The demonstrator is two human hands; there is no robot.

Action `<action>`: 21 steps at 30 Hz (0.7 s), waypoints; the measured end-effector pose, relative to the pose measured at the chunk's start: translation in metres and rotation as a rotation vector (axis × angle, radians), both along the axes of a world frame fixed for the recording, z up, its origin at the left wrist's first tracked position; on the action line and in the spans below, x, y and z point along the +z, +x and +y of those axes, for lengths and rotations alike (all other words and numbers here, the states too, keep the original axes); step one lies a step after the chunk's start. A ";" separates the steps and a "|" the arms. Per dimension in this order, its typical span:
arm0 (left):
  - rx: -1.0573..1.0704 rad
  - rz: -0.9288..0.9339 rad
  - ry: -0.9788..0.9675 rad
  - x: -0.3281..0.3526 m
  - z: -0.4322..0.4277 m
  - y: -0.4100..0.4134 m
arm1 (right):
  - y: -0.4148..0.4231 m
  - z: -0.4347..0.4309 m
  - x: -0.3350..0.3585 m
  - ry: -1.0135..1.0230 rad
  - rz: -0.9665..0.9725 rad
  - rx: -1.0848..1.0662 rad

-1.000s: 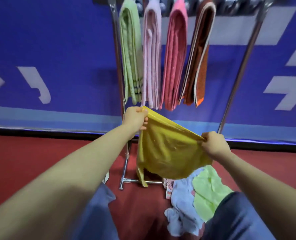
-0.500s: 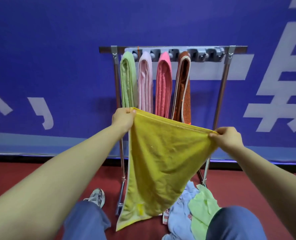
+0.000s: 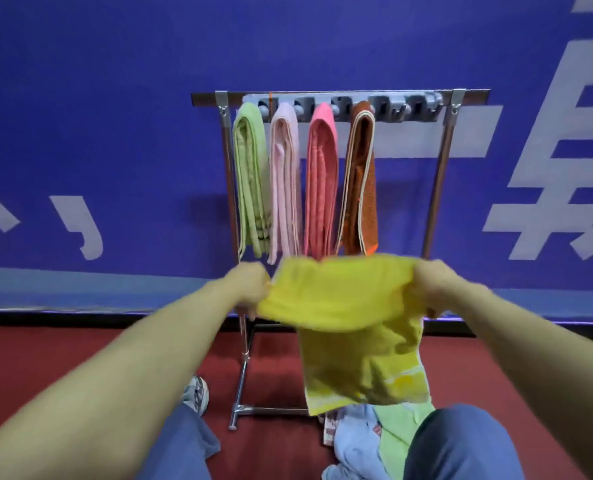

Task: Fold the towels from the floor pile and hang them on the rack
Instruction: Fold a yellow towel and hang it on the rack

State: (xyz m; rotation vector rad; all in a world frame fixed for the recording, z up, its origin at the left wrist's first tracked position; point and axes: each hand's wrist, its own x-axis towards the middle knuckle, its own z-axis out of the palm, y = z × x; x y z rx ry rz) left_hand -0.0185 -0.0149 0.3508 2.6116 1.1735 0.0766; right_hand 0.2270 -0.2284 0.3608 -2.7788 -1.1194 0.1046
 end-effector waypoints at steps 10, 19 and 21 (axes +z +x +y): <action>0.173 -0.429 -0.376 -0.045 0.010 -0.002 | 0.018 -0.010 -0.037 0.429 0.142 -0.202; 0.201 -0.350 -0.496 -0.139 0.017 -0.015 | 0.001 0.008 -0.121 0.368 0.403 -0.286; 0.188 -0.340 -0.520 -0.156 0.020 -0.014 | -0.007 0.022 -0.140 0.355 0.461 -0.267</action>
